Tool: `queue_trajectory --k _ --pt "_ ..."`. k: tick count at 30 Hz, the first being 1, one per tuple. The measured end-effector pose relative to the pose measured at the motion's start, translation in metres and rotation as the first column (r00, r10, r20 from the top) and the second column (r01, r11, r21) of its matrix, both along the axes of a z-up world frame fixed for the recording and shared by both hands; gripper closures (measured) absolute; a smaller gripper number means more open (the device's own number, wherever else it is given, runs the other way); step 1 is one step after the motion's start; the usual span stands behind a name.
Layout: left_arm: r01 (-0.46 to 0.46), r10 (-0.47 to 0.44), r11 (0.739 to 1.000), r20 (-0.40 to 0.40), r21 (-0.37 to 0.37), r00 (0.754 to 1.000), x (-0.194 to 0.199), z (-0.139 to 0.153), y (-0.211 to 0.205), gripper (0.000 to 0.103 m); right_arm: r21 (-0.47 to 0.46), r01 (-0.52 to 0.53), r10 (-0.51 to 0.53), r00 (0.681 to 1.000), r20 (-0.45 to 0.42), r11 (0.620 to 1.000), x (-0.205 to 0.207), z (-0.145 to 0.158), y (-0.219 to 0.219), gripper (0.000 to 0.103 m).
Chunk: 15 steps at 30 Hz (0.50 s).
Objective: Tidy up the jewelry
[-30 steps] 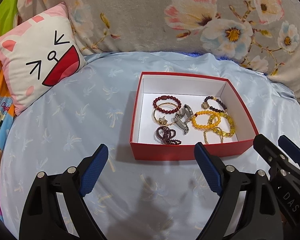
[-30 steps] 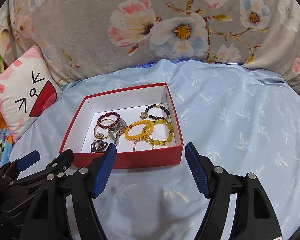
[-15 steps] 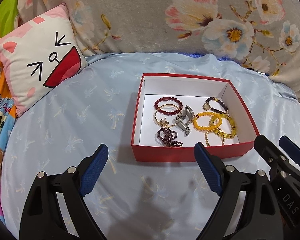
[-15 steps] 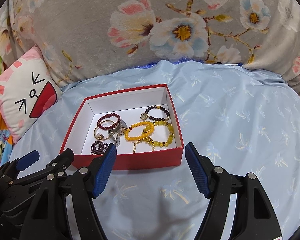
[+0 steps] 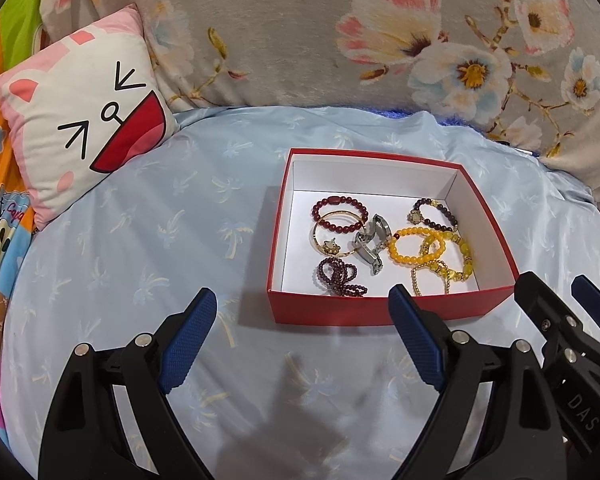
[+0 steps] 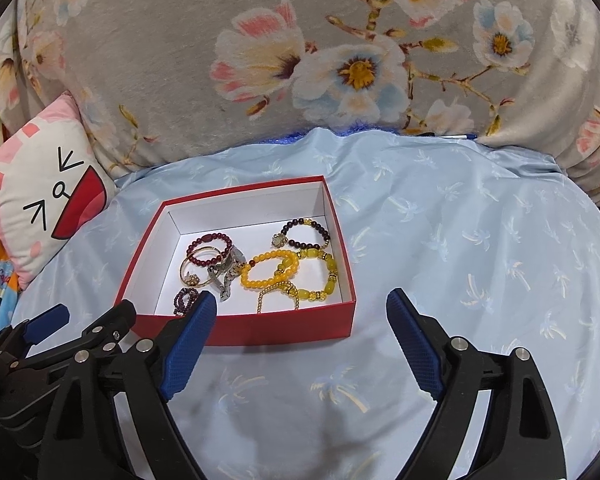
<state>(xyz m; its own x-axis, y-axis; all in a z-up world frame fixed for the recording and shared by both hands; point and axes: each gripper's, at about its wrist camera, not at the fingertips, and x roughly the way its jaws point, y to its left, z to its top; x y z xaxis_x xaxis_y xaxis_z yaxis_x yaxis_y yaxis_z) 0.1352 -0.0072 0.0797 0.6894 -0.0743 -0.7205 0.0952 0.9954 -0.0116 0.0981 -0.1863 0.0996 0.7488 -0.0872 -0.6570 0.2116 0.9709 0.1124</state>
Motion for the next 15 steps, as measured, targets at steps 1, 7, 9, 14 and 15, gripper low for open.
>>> queue_trajectory --k 1,7,9,14,15 --pt "-0.001 0.001 1.0 0.001 0.001 1.0 -0.0002 -0.0003 -0.0003 0.02 0.0 0.0 0.0 1.0 -0.001 1.0 0.0001 0.0 -0.0002 0.019" --pt "-0.005 0.005 1.0 -0.003 0.007 1.0 -0.0004 0.0001 -0.0004 0.02 -0.002 0.002 -0.002 1.0 -0.003 1.0 -0.0001 0.0003 0.0004 0.019" --pt "-0.007 0.007 1.0 0.004 0.014 1.0 -0.001 0.0007 0.0 0.02 -0.002 0.001 -0.001 1.0 -0.002 1.0 -0.0002 0.0001 0.0008 0.019" --pt "-0.01 0.01 1.0 0.015 0.023 1.0 -0.0012 0.0014 -0.0016 0.02 -0.004 0.0 0.0 1.0 -0.004 1.0 0.0 -0.0019 -0.0009 0.019" --pt "-0.011 0.01 1.0 0.017 0.026 1.0 -0.0013 0.0015 -0.0019 0.02 -0.005 0.001 -0.001 1.0 -0.003 1.0 0.0001 -0.002 -0.0007 0.019"
